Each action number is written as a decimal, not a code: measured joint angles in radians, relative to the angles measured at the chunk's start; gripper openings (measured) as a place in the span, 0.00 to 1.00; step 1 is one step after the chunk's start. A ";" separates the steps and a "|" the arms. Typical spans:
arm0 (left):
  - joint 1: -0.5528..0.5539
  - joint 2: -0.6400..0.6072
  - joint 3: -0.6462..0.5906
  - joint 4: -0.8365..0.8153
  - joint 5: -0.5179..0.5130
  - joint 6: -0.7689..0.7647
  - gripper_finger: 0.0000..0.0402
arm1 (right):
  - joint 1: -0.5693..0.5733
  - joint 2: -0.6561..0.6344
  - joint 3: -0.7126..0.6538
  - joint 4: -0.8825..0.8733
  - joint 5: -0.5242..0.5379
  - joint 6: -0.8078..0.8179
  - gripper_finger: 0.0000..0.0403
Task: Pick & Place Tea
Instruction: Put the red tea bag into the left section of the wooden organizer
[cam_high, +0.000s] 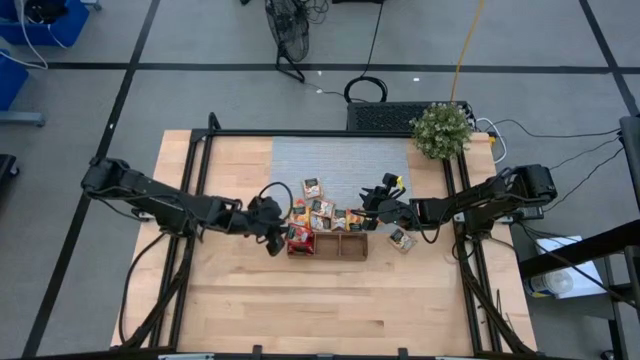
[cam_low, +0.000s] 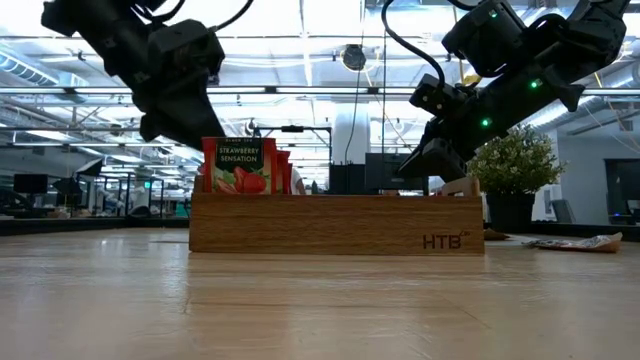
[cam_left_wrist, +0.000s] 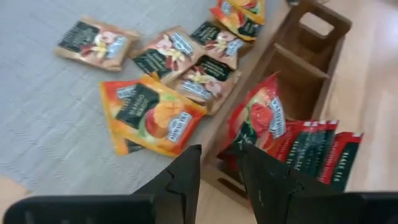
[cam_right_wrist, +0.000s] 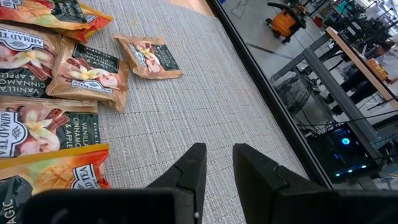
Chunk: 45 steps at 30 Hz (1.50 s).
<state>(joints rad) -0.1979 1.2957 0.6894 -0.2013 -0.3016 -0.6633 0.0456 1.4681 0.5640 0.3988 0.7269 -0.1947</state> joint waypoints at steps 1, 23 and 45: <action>0.004 0.000 -0.006 0.017 0.017 -0.001 0.30 | 0.000 0.000 0.000 0.000 0.000 0.000 0.17; 0.018 0.076 -0.042 0.208 0.124 0.093 0.22 | 0.000 0.000 0.000 0.000 0.000 0.000 0.17; -0.042 0.197 0.320 -0.327 0.116 0.549 0.01 | 0.000 0.000 -0.069 0.124 0.002 -0.008 0.17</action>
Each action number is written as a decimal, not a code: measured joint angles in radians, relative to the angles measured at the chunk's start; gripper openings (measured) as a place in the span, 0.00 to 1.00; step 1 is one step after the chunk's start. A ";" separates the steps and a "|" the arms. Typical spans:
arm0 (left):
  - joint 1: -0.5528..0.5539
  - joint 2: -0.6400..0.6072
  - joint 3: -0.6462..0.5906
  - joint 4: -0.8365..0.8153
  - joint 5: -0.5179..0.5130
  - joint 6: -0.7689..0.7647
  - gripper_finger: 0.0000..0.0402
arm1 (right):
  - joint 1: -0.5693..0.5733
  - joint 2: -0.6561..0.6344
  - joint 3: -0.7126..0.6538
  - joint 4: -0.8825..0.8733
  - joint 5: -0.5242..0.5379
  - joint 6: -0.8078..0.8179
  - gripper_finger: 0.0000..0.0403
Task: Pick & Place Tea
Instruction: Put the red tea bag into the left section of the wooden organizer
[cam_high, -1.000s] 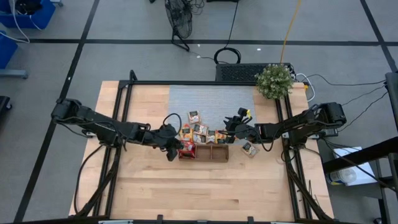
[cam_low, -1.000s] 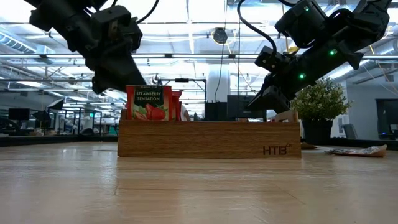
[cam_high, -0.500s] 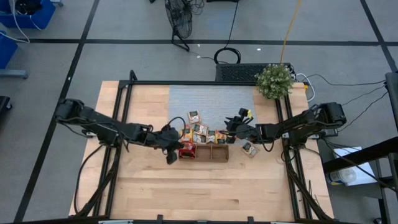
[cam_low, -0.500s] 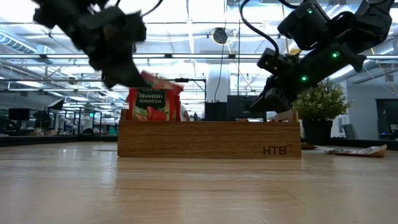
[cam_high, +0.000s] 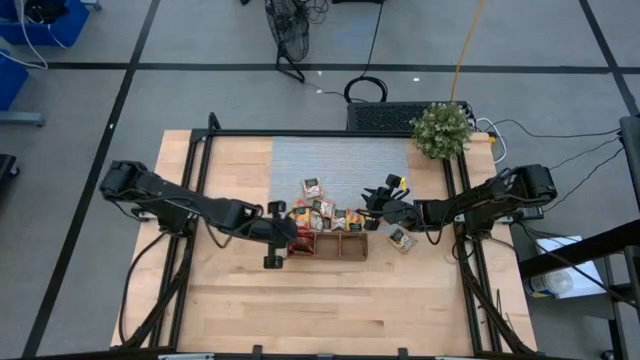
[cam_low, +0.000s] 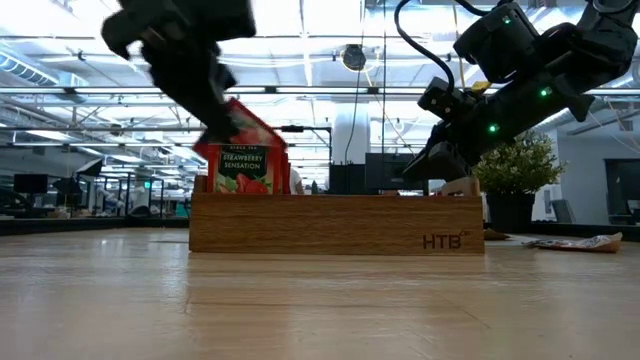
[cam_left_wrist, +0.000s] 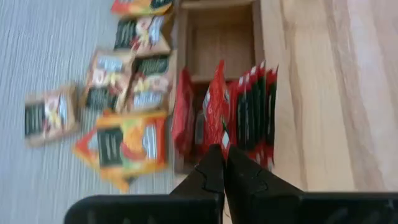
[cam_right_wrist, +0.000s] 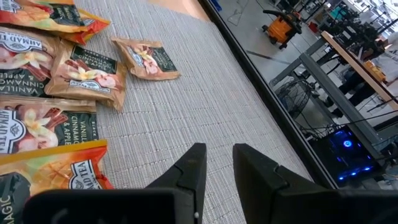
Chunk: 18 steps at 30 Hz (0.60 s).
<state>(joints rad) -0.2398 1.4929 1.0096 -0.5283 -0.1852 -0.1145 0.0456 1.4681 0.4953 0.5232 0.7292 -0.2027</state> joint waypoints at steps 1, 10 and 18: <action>0.001 0.021 0.014 0.003 0.000 0.025 0.01 | 0.000 0.000 0.000 0.002 0.000 0.000 0.17; 0.018 0.243 0.237 -0.273 0.003 0.087 0.01 | 0.000 0.000 0.000 0.004 0.000 0.000 0.17; 0.028 0.369 0.416 -0.449 0.036 0.134 0.01 | 0.000 0.000 0.000 0.004 0.000 0.007 0.17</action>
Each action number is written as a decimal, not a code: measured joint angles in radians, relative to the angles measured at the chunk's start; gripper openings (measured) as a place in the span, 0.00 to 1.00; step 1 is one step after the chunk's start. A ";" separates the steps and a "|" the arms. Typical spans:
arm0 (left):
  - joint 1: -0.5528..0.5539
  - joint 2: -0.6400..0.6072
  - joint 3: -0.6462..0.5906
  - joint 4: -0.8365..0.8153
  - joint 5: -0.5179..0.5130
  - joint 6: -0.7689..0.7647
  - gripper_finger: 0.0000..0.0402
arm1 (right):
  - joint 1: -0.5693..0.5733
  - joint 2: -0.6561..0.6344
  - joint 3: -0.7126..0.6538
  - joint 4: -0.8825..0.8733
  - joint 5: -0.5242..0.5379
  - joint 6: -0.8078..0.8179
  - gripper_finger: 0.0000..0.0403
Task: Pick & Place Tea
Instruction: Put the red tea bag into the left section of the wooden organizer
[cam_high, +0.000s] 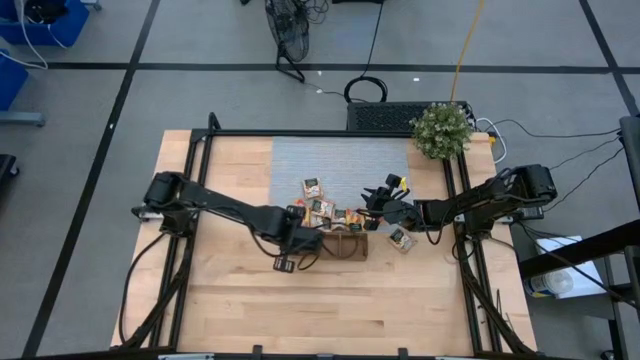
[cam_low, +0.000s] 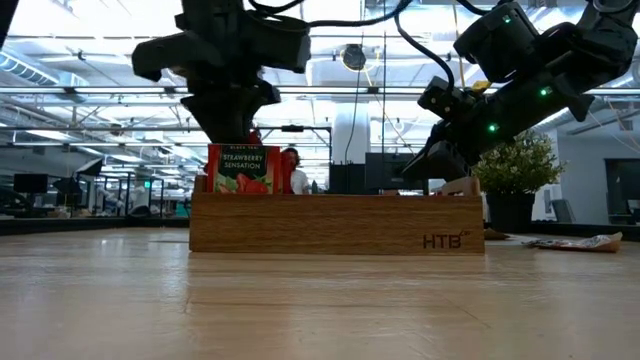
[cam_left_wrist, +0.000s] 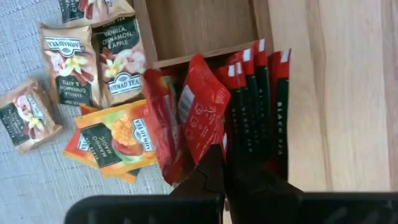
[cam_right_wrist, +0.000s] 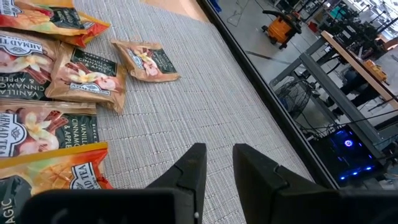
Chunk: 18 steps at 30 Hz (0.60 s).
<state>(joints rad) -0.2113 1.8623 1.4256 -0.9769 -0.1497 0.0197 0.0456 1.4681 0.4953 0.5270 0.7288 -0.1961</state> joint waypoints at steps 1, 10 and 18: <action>0.004 0.011 0.014 -0.006 0.008 0.007 0.00 | 0.000 0.000 0.000 0.000 0.000 0.000 0.17; 0.044 0.033 0.028 -0.072 0.080 -0.032 0.01 | 0.000 0.000 0.000 -0.001 0.000 0.000 0.17; 0.073 0.033 0.028 -0.056 0.201 -0.159 0.02 | 0.000 0.000 0.000 -0.001 -0.001 0.018 0.17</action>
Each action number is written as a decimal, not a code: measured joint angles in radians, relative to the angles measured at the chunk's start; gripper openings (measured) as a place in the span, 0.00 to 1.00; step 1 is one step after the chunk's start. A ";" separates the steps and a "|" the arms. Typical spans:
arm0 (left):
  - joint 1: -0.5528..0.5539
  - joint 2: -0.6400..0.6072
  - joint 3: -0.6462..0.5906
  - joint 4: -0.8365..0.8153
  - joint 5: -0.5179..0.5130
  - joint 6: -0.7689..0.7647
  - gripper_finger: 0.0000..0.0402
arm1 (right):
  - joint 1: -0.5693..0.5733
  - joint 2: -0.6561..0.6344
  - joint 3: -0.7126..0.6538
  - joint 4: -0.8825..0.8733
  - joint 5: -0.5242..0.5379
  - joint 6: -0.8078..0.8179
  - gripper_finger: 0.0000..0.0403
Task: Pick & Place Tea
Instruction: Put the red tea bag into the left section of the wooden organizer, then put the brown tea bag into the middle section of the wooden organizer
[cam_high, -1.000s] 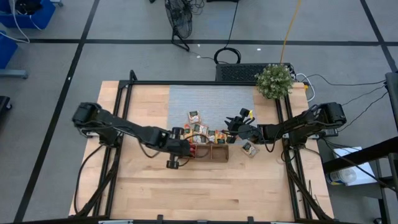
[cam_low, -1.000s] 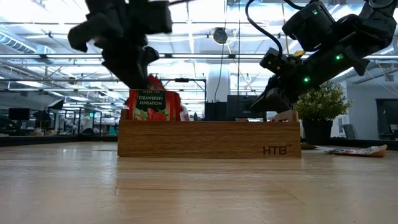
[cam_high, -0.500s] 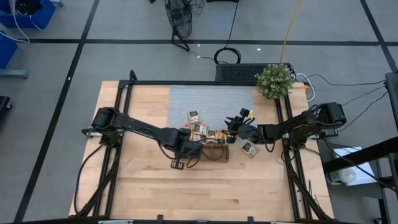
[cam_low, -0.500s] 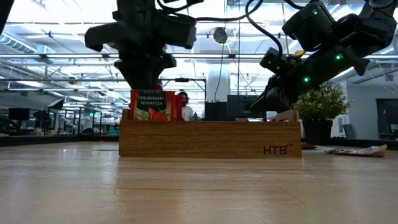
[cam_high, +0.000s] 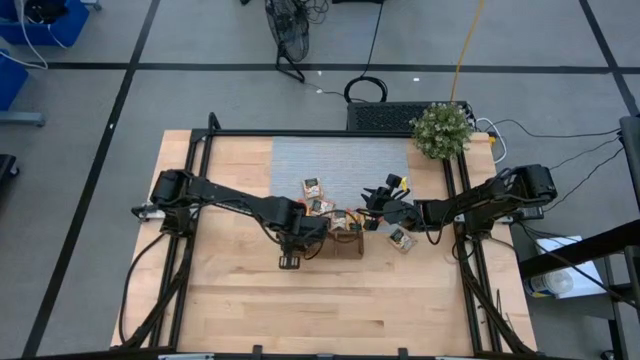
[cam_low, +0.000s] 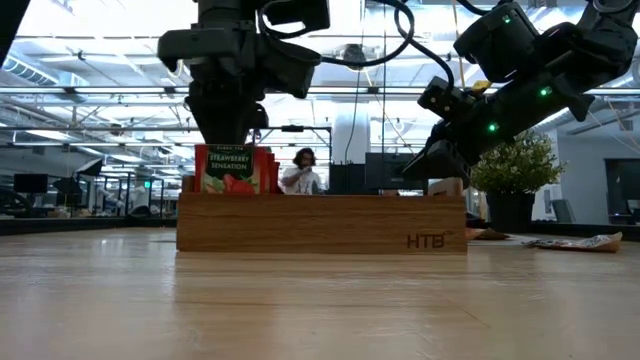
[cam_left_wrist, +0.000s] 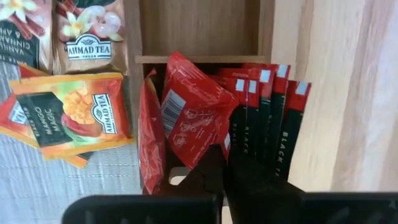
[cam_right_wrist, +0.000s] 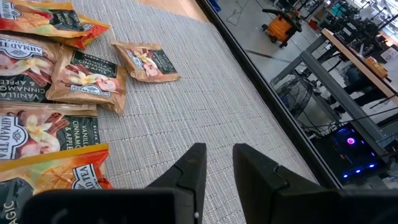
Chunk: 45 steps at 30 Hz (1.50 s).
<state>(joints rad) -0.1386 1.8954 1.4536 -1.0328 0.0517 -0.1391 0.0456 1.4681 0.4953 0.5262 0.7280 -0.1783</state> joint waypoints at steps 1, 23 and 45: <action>0.003 0.000 0.000 0.003 0.000 -0.021 0.03 | 0.000 0.000 0.000 0.000 0.000 -0.001 0.17; 0.005 -0.032 -0.001 0.063 0.136 -0.122 0.42 | 0.000 0.000 0.000 0.001 -0.001 0.010 0.17; 0.040 -0.371 -0.116 0.420 0.106 0.261 0.44 | -0.003 0.000 0.000 0.030 -0.077 -0.001 0.17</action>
<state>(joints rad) -0.0987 1.5244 1.3380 -0.6132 0.1574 0.1221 0.0429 1.4677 0.4957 0.5560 0.6510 -0.1792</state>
